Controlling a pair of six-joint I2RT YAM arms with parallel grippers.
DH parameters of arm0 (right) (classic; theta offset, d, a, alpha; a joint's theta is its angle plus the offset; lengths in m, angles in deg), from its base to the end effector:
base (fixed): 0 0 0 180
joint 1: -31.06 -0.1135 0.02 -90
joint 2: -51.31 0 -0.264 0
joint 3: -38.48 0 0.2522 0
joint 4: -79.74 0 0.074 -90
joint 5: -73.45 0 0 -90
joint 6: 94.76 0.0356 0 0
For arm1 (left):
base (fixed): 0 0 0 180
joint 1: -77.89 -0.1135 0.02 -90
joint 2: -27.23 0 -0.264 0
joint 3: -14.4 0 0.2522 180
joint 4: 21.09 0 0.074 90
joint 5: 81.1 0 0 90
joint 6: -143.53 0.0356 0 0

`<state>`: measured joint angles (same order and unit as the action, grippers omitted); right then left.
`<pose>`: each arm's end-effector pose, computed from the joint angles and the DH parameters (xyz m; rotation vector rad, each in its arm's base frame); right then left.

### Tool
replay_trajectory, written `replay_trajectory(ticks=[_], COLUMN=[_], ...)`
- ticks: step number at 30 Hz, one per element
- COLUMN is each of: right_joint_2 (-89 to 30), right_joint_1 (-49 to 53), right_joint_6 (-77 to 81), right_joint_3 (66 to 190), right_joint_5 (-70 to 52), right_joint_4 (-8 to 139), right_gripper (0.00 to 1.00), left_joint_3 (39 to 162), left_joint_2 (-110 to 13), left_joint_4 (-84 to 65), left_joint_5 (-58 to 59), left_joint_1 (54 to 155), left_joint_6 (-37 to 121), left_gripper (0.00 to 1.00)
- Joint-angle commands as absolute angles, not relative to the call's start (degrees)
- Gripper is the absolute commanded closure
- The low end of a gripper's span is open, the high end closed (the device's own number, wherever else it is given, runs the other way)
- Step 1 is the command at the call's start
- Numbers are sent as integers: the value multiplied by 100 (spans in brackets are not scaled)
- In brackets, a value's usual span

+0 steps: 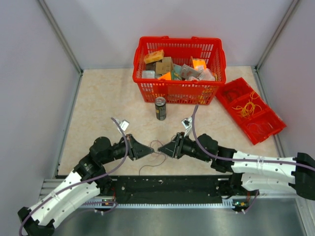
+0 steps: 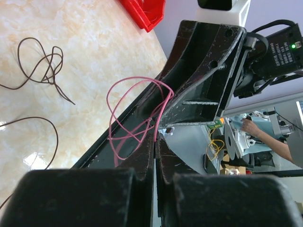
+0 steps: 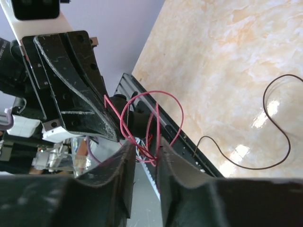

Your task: Untangle the cables

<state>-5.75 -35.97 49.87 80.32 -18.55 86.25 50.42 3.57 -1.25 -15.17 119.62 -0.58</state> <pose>0.0902 0.2095 0.2523 -0.1848 1.9768 1.4712 0.0875 -0.0975 0.2596 0.1513 1.9640 -1.5374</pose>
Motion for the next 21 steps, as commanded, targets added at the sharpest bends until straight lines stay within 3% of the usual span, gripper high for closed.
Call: replay_trajectory(ticks=[1, 3, 7, 8, 11, 13, 16, 21], right_joint_2=[-556, -573, -425, -337, -73, 33, 147, 594], right_joint_1=[-3670, -3670, -3662, -3670, -3662, -3644, -3592, -3092], right_joint_6=[4859, 4815, 4718, 4735, 4744, 4709, 4700, 4683], right_joint_3=[8344, 8380, 8406, 8354, 8187, 8108, 7976, 7896], right_joint_5=[-2059, -2068, -2234, -2401, -2718, -2894, -2973, -3105], right_joint_4=[8488, 8400, 8093, 8005, 7706, 7460, 7179, 6267], right_gripper=[87, 100, 100, 100, 100, 100, 100, 100], left_joint_3=[4873, 4873, 5162, 5320, 5602, 5664, 5664, 5594], left_joint_2=[324, 280, 262, 253, 306, 367, 464, 403], left_joint_4=[-557, -558, 143, 450, 1058, 1278, 1446, 1447], left_joint_5=[-1667, -1694, -1396, -1186, -824, -570, -358, -393], left_joint_1=[11981, 11981, 11981, 11981, 11981, 11981, 11981, 11981], left_joint_6=[-114, -88, 254, 421, 659, 721, 756, 704], left_gripper=[100, 100, 100, 92, 52, 38, 27, 25])
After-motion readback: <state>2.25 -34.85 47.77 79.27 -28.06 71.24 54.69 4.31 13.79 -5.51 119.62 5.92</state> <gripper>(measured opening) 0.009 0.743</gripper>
